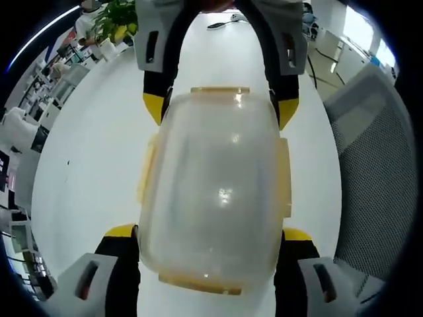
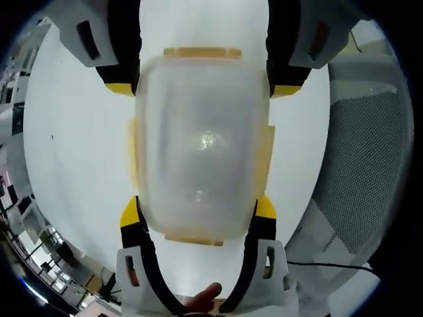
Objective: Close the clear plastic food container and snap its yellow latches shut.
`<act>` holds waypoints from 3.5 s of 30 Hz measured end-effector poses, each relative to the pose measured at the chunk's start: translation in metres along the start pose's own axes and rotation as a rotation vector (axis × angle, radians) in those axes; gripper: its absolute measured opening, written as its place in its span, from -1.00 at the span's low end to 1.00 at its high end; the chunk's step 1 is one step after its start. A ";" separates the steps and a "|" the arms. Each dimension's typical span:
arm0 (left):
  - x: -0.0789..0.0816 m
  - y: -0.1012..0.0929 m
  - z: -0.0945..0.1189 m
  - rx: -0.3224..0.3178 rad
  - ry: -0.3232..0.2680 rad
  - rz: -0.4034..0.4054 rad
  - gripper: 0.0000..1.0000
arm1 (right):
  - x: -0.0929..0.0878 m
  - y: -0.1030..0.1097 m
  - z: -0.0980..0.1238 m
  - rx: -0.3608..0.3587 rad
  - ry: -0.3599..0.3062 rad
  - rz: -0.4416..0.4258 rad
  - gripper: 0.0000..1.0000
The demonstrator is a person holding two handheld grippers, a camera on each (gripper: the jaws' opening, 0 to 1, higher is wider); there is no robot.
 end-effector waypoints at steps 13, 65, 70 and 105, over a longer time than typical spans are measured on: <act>-0.017 0.011 0.005 -0.005 0.004 -0.014 0.63 | 0.018 -0.008 -0.005 -0.001 0.010 -0.015 0.51; -0.014 0.072 -0.005 -0.020 0.040 -0.063 0.64 | 0.018 -0.065 -0.009 -0.009 0.026 -0.057 0.51; -0.013 0.078 -0.006 -0.021 0.040 -0.065 0.64 | 0.016 -0.070 -0.009 -0.010 0.019 -0.061 0.52; -0.008 0.117 -0.015 -0.034 0.008 -0.066 0.65 | 0.010 -0.108 -0.010 -0.009 0.025 -0.073 0.53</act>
Point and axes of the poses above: the point that each gripper's makers call its tool centre point, and the gripper's own axes: z roughly backward along the fingers, y roughly to its left, x roughly out of its top, the point moved 8 cm from there along z, roughly backward along the fingers, and after that the axes turned 2 degrees about z, right-handed, at the moved point
